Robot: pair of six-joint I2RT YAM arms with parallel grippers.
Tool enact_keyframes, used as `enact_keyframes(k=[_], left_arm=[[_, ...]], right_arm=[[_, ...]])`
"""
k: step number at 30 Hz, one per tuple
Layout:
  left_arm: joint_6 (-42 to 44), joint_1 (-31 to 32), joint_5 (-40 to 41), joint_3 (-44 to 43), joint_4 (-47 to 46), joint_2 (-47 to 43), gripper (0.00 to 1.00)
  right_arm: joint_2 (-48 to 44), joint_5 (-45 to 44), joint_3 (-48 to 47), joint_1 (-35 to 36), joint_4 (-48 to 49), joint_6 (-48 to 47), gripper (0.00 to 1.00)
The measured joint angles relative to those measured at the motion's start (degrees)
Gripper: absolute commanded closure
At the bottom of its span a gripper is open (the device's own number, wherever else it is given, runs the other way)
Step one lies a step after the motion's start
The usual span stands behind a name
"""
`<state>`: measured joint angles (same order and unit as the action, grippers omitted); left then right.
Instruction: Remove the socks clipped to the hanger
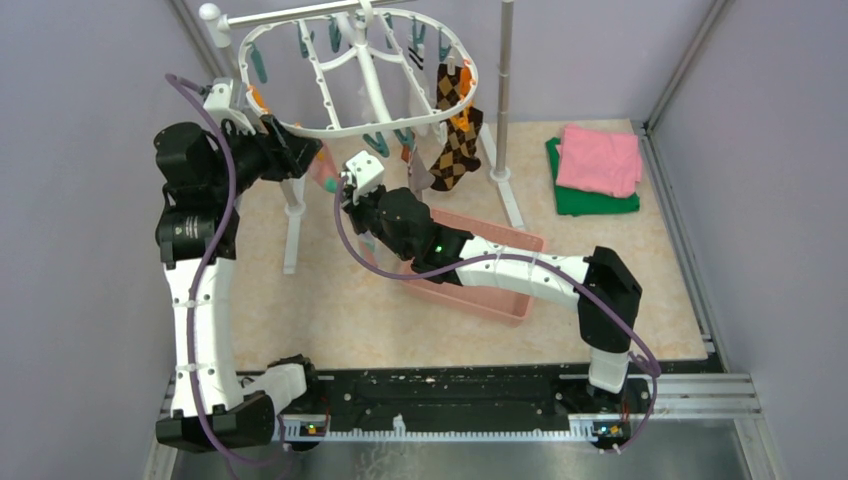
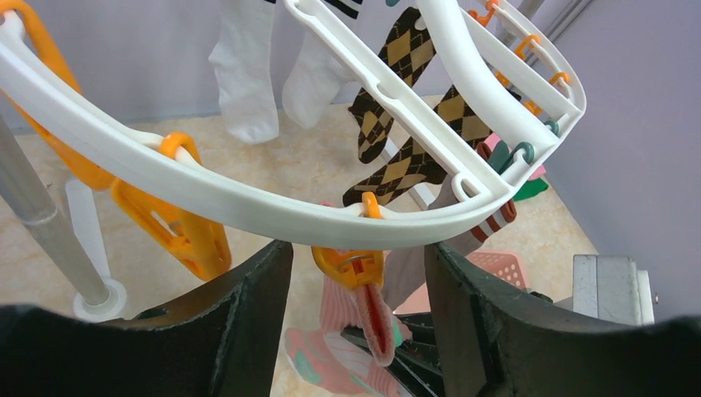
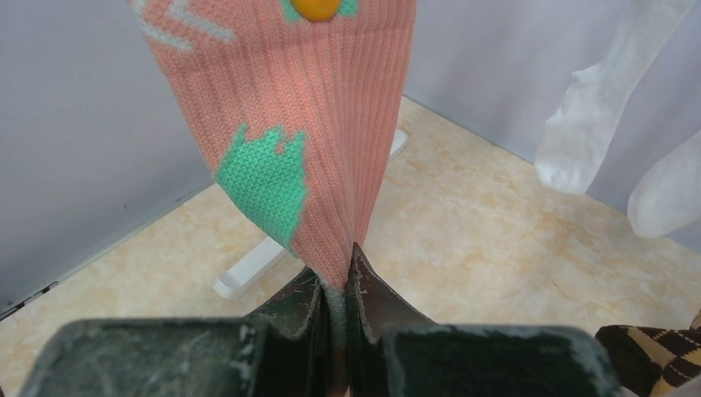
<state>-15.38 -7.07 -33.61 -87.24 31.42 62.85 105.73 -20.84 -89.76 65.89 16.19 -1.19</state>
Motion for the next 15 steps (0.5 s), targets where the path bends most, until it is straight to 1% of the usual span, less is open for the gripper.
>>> enact_keyframes(k=[5, 9, 12, 15], left_arm=[[-0.98, 0.00, -0.35, 0.00, -1.25, 0.66, 0.42], [-1.33, 0.00, -0.44, 0.07, -1.53, 0.68, 0.53], [-1.46, 0.00, -0.39, 0.24, -1.84, 0.68, 0.58], [-1.49, 0.00, -0.37, 0.42, -1.92, 0.68, 0.66]], right_arm=[[0.00, 0.61, -0.04, 0.00, 0.02, 0.26, 1.00], [0.00, 1.09, -0.04, 0.00, 0.00, 0.31, 1.00], [0.00, 1.31, -0.33, 0.00, -0.37, 0.42, 1.00], [-0.02, 1.46, -0.39, 0.00, -0.37, 1.25, 1.00]])
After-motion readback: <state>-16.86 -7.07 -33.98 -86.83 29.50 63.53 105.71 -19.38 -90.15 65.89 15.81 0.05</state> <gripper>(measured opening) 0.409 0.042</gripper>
